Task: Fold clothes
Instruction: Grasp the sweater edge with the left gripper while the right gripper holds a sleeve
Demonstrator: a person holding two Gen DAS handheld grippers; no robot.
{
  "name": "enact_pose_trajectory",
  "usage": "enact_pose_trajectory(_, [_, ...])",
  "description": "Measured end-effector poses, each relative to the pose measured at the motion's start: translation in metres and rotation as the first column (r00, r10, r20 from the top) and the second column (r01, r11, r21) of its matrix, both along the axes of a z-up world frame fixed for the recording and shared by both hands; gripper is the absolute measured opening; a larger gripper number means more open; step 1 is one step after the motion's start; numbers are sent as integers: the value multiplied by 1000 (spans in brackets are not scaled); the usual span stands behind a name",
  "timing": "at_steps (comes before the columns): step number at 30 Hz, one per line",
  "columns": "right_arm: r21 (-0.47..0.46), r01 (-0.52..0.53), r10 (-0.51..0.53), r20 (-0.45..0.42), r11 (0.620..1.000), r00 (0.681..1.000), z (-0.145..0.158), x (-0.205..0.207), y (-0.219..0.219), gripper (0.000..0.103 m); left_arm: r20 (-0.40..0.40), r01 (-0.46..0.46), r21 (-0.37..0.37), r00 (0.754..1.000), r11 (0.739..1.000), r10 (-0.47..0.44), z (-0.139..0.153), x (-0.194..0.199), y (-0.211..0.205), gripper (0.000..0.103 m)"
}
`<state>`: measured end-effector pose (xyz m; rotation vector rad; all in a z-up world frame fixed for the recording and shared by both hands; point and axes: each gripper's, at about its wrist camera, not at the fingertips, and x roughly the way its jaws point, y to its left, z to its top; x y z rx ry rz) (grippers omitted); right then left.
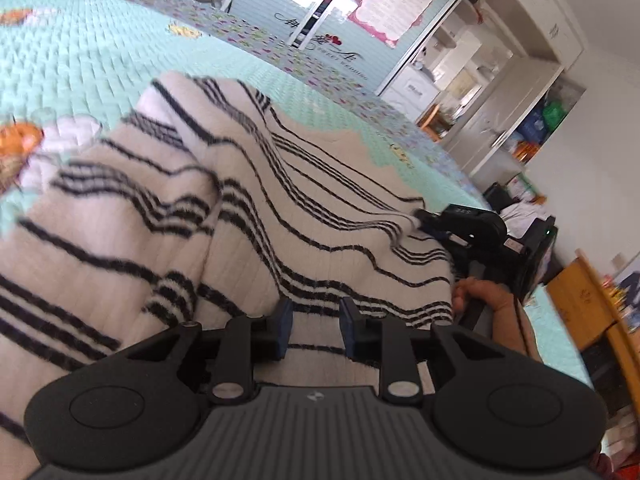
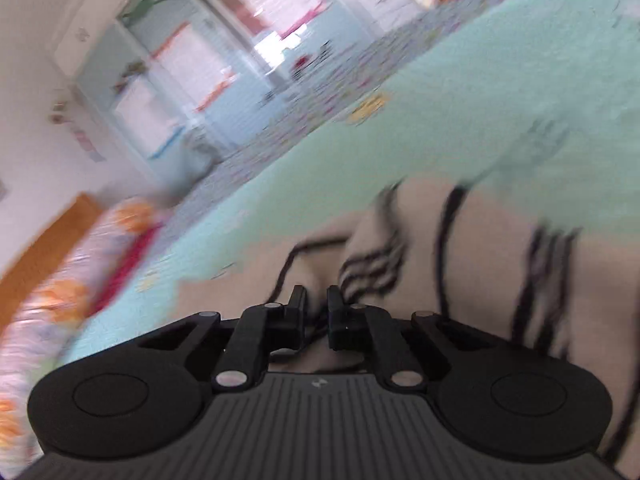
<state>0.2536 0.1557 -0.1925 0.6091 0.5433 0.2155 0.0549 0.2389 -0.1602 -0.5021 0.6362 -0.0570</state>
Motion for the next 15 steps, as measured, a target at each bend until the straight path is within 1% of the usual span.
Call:
enact_pose_trajectory(1, [-26,13,-13,2,1000,1000,1,1,2,8,-8,-13,42,1000,999,14,9,4,-1,31])
enact_pose_trajectory(2, [-50,24,-23,4,998,1000,2,2,5,10,-17,-26,83,999,996,28,18,9,-2,33])
enact_pose_trajectory(3, [-56,17,-17,4,998,1000,1,3,7,11,-20,-36,111,999,993,39,27,16,0,40])
enact_pose_trajectory(4, [-60,10,-10,3,998,1000,1,4,8,12,-20,-45,133,999,990,48,37,25,1,45])
enact_pose_trajectory(5, [-41,7,-7,3,999,1000,0,4,3,14,-15,-52,158,998,986,55,47,34,3,47])
enact_pose_trajectory(6, [-32,-2,2,3,999,1000,-1,4,3,15,-8,-58,184,998,981,60,57,44,4,51])
enact_pose_trajectory(7, [-24,-11,11,3,1000,1000,-2,5,3,17,0,-49,232,999,972,50,63,58,2,58])
enact_pose_trajectory(8, [-28,-17,17,6,999,1000,-2,5,4,20,6,-35,286,999,958,35,68,72,-1,62])
enact_pose_trajectory(9, [-31,-23,23,10,999,1000,-1,6,5,22,12,-22,340,1000,940,19,73,86,-4,68])
enact_pose_trajectory(10, [-32,-30,31,13,999,999,0,6,4,26,18,-10,393,1000,920,3,77,101,-8,72])
enact_pose_trajectory(11, [-26,-38,39,16,999,999,2,5,1,30,10,11,468,1000,884,-18,76,120,-12,73])
enact_pose_trajectory(12, [-19,-45,46,18,999,999,2,5,1,31,10,28,533,999,845,-40,72,136,-14,73])
enact_pose_trajectory(14, [-1,-52,52,18,999,998,1,4,-2,32,14,54,645,996,762,-83,61,166,-18,70])
enact_pose_trajectory(15, [7,-56,56,18,998,998,1,4,-3,33,13,91,703,990,705,-141,56,177,-21,70])
